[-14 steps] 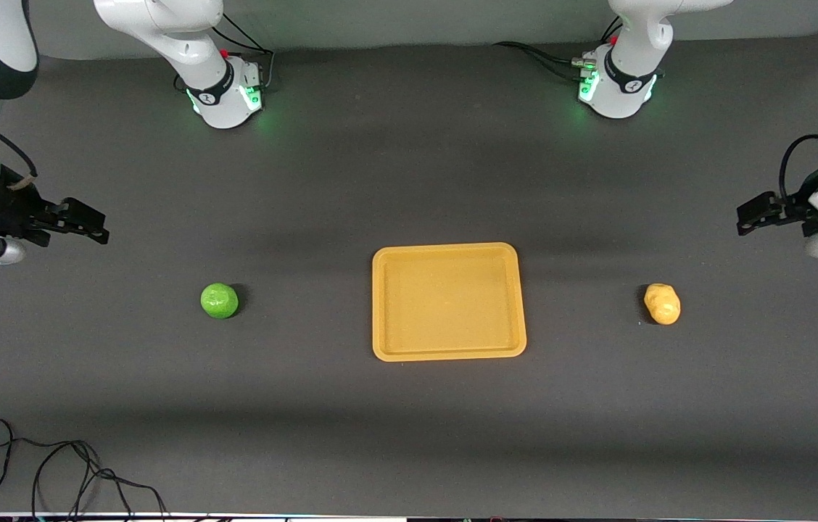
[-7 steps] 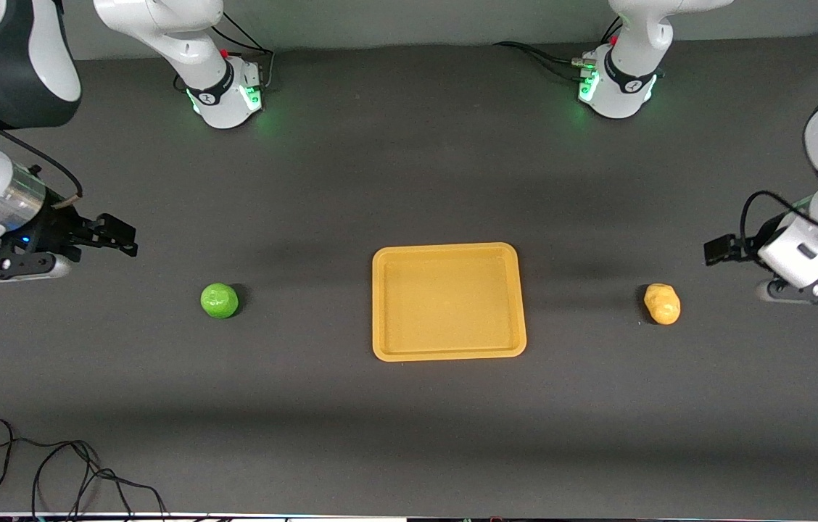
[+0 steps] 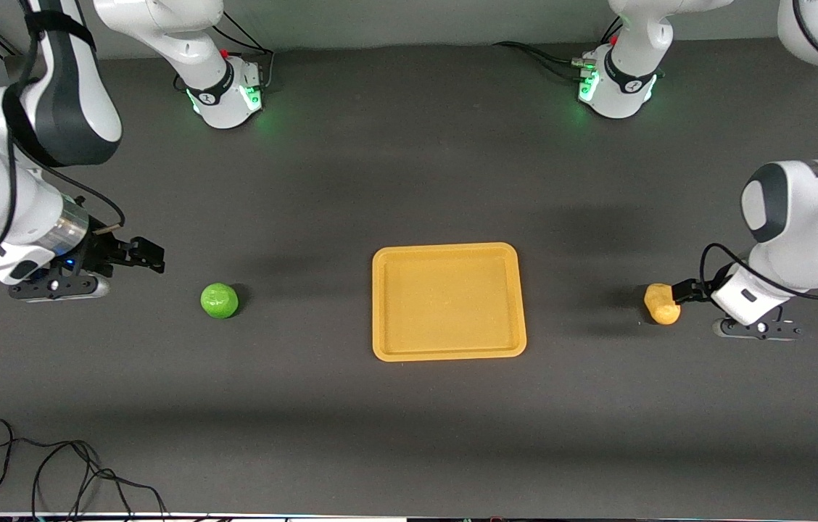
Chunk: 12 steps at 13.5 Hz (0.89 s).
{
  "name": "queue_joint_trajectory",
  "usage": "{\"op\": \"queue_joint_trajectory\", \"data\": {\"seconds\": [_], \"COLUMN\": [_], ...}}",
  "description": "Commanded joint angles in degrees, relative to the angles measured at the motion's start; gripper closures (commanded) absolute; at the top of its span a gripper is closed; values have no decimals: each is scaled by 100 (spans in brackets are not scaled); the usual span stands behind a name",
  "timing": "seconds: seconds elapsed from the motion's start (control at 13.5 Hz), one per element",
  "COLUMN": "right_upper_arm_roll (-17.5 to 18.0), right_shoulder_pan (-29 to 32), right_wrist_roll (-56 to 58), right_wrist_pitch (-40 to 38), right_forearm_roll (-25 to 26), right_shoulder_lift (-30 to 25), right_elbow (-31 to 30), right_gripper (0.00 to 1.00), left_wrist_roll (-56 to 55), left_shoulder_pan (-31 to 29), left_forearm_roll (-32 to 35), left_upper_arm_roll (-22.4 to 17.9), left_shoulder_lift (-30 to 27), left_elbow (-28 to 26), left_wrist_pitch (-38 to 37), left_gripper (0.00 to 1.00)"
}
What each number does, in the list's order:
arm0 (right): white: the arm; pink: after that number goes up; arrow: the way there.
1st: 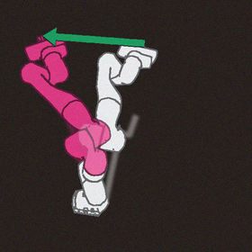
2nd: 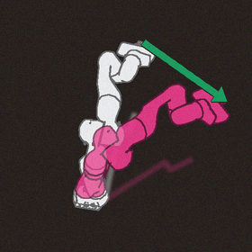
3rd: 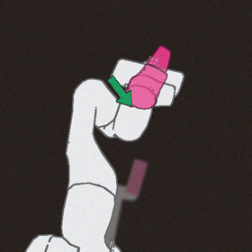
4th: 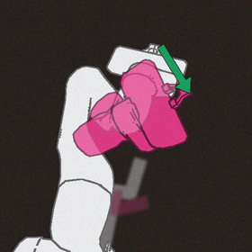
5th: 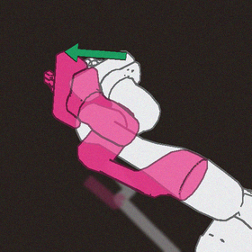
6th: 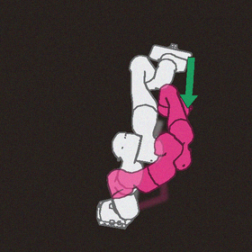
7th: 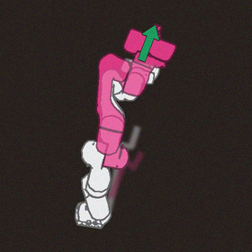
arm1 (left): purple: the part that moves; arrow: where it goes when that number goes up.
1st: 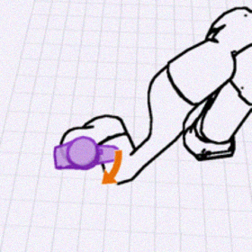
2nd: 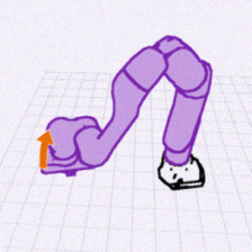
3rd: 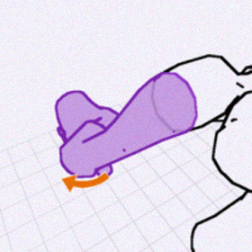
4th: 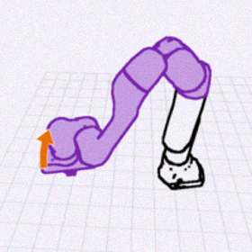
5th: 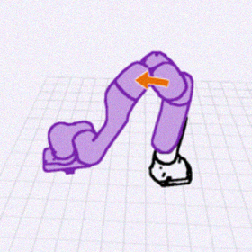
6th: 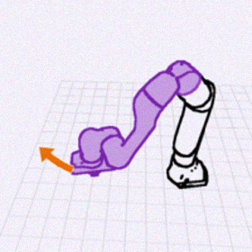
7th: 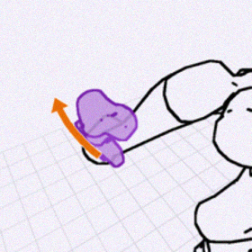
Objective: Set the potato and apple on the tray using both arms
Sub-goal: 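Reach the right gripper to the apple while the left gripper reaches the potato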
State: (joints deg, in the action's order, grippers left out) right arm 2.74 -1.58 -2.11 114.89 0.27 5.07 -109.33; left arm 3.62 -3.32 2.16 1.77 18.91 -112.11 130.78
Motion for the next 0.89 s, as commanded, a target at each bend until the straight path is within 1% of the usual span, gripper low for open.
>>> {"op": "queue_joint_trajectory", "data": {"seconds": [0.0, 0.15, 0.3, 0.44, 0.74, 0.81], "right_upper_arm_roll": [-54, -54, -54, -54, -54, -63], "right_shoulder_pan": [-132, -132, -141, -140, -141, -132], "right_wrist_roll": [-123, -114, -131, -289, -203, -184], "right_wrist_pitch": [436, 787, 1234, 1867, 2492, 2642], "right_forearm_roll": [52, 166, 254, 254, 272, 280], "right_shoulder_lift": [213, 336, 450, 538, 1161, 1337], "right_elbow": [-220, -448, -728, -1124, -1239, -1283], "right_gripper": [0, 0, 0, 0, 0, 0], "left_wrist_roll": [-63, -71, -107, -255, -274, -274], "left_shoulder_pan": [-116, -125, -125, -73, -55, -46], "left_forearm_roll": [21, 4, -5, -110, -259, -347], "left_upper_arm_roll": [-10, -10, -1, 8, 25, 25], "left_shoulder_lift": [217, 393, 499, 543, 737, 772], "left_elbow": [-311, -434, -670, -838, -856, -856], "left_wrist_pitch": [640, 965, 1404, 1494, 1679, 1670], "left_gripper": [0, 0, 0, 0, 0, 2]}}
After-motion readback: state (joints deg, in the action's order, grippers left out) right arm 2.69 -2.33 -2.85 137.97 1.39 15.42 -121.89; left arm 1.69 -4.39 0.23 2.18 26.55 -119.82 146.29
